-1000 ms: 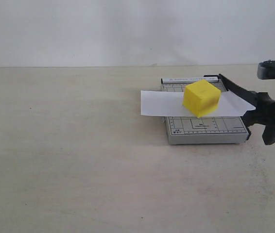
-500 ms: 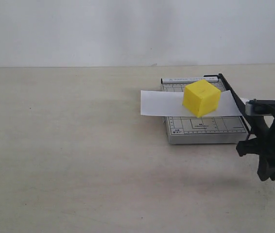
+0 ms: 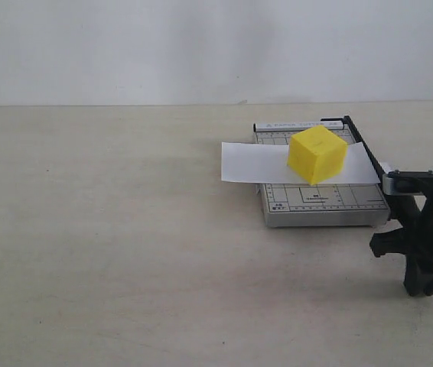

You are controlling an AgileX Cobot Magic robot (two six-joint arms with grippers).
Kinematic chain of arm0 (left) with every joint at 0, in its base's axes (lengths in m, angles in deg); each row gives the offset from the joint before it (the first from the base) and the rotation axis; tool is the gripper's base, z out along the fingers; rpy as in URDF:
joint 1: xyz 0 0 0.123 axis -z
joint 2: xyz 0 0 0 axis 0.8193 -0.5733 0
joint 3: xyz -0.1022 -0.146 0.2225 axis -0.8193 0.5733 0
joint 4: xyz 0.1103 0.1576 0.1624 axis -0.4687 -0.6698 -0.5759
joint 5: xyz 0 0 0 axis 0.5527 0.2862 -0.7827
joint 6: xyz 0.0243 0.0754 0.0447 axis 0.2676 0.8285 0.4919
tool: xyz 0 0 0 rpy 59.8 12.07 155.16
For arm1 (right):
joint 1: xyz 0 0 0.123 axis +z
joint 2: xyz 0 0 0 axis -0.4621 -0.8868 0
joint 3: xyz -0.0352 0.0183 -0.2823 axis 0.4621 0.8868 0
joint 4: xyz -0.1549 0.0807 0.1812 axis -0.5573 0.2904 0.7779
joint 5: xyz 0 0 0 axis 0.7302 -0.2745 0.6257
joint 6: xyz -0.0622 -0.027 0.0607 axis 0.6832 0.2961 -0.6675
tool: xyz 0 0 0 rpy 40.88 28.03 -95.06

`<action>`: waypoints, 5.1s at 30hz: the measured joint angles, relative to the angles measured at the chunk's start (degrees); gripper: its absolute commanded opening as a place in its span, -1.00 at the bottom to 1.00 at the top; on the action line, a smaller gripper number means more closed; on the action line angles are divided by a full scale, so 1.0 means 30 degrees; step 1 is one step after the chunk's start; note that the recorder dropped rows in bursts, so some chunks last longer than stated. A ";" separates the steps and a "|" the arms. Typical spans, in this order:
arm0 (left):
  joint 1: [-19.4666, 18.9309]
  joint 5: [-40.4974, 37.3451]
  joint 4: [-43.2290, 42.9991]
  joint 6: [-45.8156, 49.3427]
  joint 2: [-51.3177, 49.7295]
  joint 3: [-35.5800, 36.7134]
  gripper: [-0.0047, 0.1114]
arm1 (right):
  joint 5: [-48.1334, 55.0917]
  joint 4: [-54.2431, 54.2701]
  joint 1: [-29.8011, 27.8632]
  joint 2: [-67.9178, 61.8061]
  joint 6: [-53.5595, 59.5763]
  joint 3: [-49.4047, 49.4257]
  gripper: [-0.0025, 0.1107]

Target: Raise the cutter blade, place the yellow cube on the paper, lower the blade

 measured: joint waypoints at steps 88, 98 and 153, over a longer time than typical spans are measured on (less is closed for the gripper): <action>0.0000 0.0037 0.0000 -0.0038 0.0000 0.0000 -0.84 | -0.8008 -0.7863 0.0363 3.5376 -0.6576 1.7404 -0.96; 0.0000 0.0037 0.0000 -0.0038 0.0000 0.0000 -0.84 | -0.8830 -0.1163 -0.3123 3.5376 -0.1757 1.7487 -0.96; 0.0745 -0.3886 0.1091 -0.6857 0.2928 0.0000 -0.84 | -0.8756 -0.0769 -0.3185 3.5376 -0.1393 1.7484 -0.96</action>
